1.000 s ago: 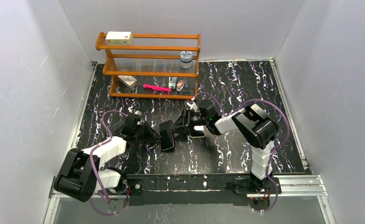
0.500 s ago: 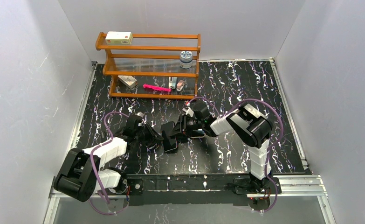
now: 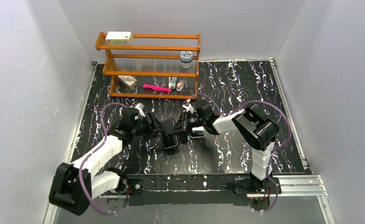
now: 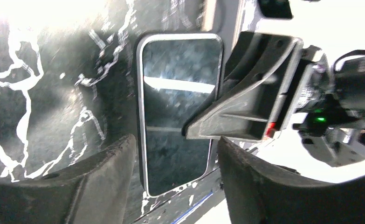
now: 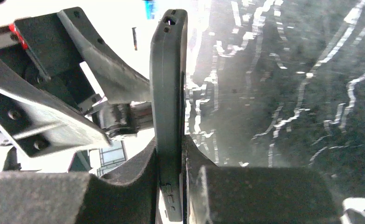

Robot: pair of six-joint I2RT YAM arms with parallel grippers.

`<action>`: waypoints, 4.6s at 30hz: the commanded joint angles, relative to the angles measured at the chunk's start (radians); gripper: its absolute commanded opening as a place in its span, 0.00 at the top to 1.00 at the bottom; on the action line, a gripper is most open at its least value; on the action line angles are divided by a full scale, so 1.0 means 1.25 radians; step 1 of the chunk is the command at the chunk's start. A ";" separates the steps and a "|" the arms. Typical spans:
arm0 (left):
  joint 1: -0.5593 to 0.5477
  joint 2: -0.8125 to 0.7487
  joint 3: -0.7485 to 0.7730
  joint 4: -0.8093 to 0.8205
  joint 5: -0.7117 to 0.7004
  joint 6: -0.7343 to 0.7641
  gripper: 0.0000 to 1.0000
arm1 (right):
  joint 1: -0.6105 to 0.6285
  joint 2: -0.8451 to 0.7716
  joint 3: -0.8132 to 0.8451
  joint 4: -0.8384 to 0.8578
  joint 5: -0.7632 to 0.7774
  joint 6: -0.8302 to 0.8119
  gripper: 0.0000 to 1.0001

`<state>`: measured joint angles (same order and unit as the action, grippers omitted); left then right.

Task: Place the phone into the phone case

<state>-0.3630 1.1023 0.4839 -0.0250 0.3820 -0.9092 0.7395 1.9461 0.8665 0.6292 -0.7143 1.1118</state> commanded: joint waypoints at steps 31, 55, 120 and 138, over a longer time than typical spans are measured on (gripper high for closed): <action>0.031 -0.245 0.047 0.369 0.206 -0.225 0.26 | -0.060 -0.206 -0.127 0.853 -0.188 0.472 0.89; 0.031 -0.269 0.032 0.325 0.119 -0.166 1.00 | -0.035 -0.133 -0.100 0.908 -0.194 0.524 0.58; 0.031 -0.306 0.079 0.078 0.006 -0.074 1.00 | -0.011 -0.137 -0.104 0.892 -0.148 0.516 0.78; 0.031 -0.384 -0.005 0.158 0.086 -0.204 0.37 | -0.018 -0.123 -0.091 0.874 -0.079 0.517 0.89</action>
<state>-0.3290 0.6571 0.5327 0.1085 0.4442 -1.0977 0.7212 1.7889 0.7288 1.4899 -0.8612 1.7504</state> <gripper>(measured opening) 0.639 0.226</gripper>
